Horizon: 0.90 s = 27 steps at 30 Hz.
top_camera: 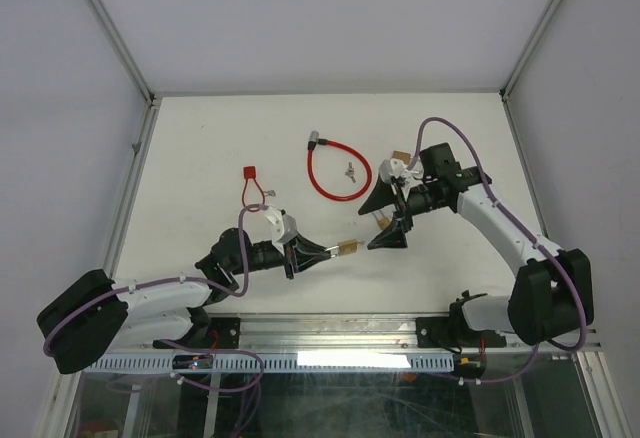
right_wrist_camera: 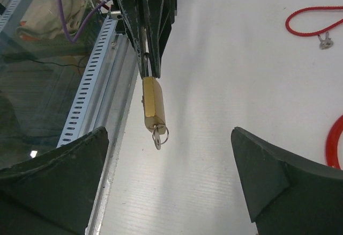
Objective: Lock with the key
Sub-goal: Lock the lock.
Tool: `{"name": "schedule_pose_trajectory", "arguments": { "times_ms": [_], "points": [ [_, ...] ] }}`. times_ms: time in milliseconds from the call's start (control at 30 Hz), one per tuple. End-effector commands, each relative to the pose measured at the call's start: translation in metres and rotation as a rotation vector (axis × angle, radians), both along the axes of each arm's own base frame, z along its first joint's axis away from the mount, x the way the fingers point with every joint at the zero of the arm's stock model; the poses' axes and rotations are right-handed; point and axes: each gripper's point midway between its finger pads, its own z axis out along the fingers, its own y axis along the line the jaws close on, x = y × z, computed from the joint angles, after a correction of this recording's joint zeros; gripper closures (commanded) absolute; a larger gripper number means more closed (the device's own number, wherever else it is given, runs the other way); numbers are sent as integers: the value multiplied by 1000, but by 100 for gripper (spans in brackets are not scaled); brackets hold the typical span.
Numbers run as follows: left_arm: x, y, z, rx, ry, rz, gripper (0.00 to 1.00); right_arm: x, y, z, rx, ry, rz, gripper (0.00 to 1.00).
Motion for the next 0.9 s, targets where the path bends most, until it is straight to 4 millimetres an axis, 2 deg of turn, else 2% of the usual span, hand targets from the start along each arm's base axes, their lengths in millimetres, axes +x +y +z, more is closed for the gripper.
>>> {"name": "schedule_pose_trajectory", "arguments": {
  "times_ms": [0,133,233,400,500,600,767,800,867],
  "points": [
    [5,7,54,-206,-107,44,100,-5,6,8,46,48,43,1],
    [4,9,59,-237,-103,45,100,-8,14,4,32,59,53,1],
    [4,9,63,-255,-99,47,100,-5,22,2,21,73,37,10],
    [4,9,69,-283,-93,47,100,-13,32,-1,16,93,72,33],
    [6,8,69,-284,-86,52,100,-17,34,5,39,107,97,57],
    [8,9,68,-286,-83,65,100,-21,33,10,60,96,115,64],
    [8,10,70,-296,-80,70,100,-28,33,16,96,104,147,97],
    [9,10,71,-300,-79,72,100,-29,33,17,96,113,149,100],
    [9,10,71,-305,-74,73,100,-29,33,17,99,120,158,98]
  ]
}}
